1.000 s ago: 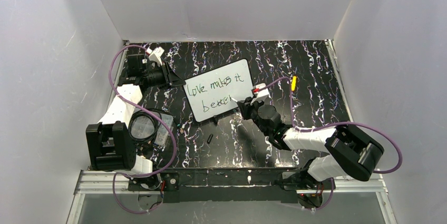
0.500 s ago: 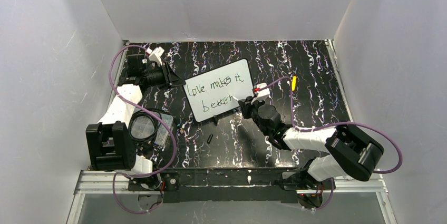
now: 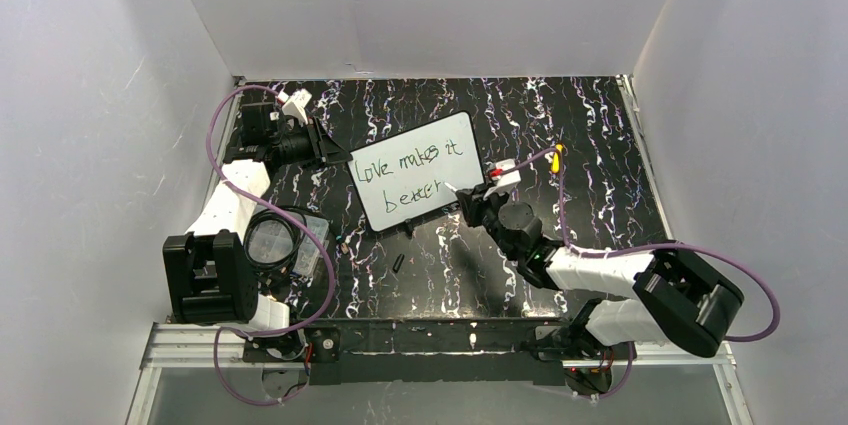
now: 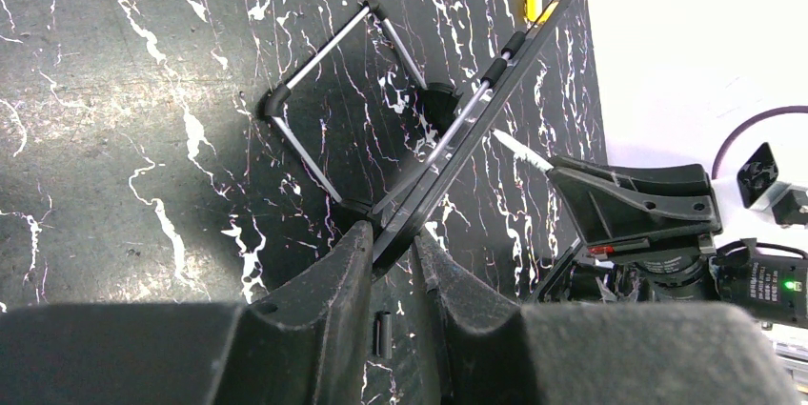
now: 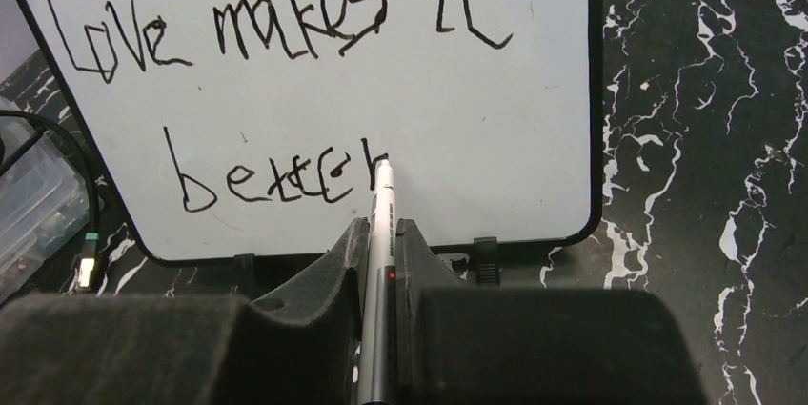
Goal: Write a sentence on the whiteboard
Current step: Write a sentence on the whiteboard, then pass from the right arm to the left
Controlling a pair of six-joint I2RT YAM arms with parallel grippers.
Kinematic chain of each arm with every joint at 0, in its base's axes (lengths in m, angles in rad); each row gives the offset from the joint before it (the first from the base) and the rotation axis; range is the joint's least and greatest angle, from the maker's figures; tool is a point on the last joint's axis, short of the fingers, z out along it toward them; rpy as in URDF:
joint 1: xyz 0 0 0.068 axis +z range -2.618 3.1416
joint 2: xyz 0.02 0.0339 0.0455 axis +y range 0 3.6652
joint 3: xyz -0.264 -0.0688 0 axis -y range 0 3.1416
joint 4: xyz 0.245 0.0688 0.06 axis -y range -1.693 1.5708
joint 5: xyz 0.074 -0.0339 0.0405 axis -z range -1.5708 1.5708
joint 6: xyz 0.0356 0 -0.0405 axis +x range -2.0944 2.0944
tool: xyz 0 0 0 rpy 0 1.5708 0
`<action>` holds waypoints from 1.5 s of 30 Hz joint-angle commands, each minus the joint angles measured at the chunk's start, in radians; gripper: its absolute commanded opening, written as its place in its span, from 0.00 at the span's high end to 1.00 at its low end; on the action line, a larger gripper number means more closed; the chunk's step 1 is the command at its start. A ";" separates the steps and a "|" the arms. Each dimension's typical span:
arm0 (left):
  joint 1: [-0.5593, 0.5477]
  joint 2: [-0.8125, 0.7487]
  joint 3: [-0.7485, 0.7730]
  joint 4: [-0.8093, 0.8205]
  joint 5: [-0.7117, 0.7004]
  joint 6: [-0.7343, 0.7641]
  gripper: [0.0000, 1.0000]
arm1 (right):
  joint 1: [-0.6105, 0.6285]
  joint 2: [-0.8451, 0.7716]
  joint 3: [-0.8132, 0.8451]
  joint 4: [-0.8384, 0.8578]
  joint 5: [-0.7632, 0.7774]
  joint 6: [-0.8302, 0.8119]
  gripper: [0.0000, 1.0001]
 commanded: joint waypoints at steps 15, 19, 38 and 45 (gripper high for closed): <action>-0.011 -0.019 0.019 -0.015 0.026 -0.003 0.81 | -0.006 0.059 0.003 0.047 0.040 0.014 0.99; -0.011 -0.018 0.020 -0.015 0.026 -0.003 0.81 | -0.006 0.075 0.007 0.056 0.044 0.010 0.99; -0.012 -0.031 0.020 -0.031 0.000 0.015 0.69 | -0.007 -0.097 -0.006 -0.060 -0.061 0.023 0.99; -0.011 -0.102 0.004 -0.083 -0.070 0.058 0.29 | -0.006 -0.287 0.096 -0.481 -0.127 0.050 0.99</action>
